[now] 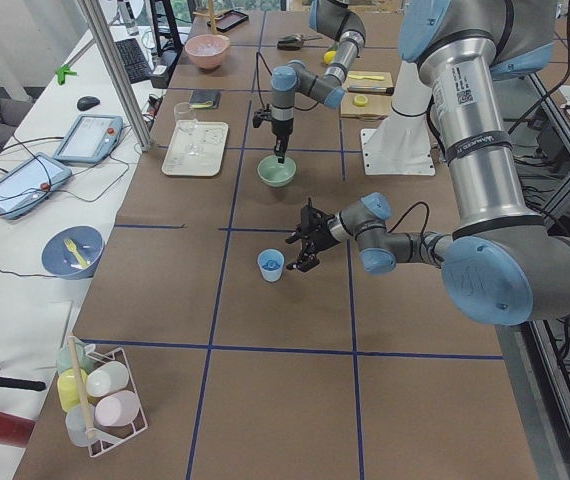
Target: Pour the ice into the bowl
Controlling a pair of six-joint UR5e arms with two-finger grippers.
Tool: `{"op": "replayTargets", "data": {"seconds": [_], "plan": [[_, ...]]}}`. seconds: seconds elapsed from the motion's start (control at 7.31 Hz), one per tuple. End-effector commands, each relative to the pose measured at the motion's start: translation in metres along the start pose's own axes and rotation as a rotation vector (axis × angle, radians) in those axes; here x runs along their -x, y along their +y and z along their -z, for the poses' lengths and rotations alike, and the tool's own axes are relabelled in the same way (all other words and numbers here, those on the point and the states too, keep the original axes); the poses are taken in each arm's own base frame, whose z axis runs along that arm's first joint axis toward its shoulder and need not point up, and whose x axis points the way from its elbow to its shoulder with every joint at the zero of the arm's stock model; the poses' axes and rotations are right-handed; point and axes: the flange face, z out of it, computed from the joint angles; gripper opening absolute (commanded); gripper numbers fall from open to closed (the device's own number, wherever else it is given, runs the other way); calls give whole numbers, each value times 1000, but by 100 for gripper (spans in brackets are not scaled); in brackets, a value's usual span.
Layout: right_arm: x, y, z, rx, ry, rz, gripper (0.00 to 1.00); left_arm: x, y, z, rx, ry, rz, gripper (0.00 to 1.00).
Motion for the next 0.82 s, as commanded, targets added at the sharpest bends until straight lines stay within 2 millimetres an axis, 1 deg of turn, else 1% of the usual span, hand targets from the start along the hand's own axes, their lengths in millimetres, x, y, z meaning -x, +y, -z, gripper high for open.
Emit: {"op": "replayTargets", "data": {"seconds": [0.0, 0.14, 0.27, 0.41, 0.55, 0.68], "plan": [[3, 4, -6, 1, 10, 1, 22, -4, 10, -16, -17, -9, -5, 100], [4, 4, -5, 1, 8, 0, 99, -4, 17, -28, -43, -22, -10, 100], [6, 5, -1, 0, 0, -28, 100, -7, 25, -36, -58, -26, -18, 100], [12, 4, 5, -2, -11, -36, 100, -5, 24, -37, -82, -33, -20, 100], [14, 2, 10, -5, -16, -30, 100, -6, 26, -42, -100, -38, -22, 100], [13, -4, 17, -7, -21, -32, 100, -7, 32, -54, -127, -50, -26, 100]]}}
